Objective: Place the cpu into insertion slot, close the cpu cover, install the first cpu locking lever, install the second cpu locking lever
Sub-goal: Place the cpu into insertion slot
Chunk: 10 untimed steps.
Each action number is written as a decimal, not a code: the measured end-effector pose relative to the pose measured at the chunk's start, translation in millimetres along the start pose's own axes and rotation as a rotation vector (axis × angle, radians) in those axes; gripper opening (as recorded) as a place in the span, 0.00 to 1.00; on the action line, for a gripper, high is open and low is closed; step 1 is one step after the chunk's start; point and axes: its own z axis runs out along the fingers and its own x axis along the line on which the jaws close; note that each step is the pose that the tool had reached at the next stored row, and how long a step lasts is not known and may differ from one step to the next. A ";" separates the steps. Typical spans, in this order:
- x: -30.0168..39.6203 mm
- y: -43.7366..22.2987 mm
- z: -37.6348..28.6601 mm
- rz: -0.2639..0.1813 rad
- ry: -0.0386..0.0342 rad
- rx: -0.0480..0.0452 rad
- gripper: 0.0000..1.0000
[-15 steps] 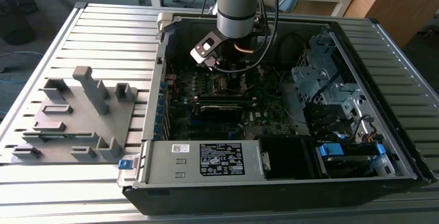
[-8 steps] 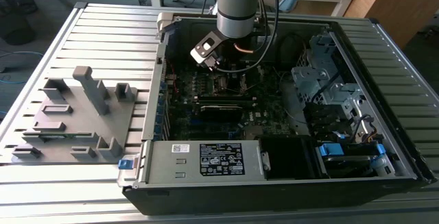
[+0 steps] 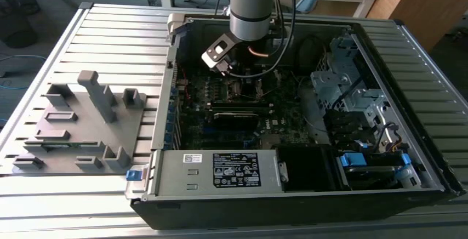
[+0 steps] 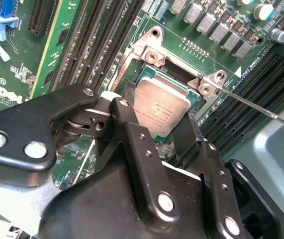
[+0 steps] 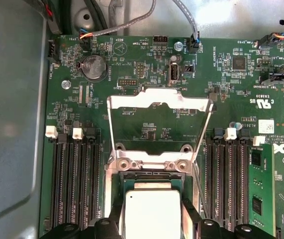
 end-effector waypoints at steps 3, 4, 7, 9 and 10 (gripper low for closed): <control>0.0 -0.1 0.2 0.000 -0.0001 -0.0001 0.54; 0.0 0.0 0.3 0.000 -0.0001 -0.0002 0.54; 0.0 0.4 0.3 0.000 0.0001 -0.0002 0.54; 0.0 0.9 0.3 0.000 0.0000 -0.0002 0.54; 0.0 1.0 0.3 0.000 -0.0001 -0.0002 0.54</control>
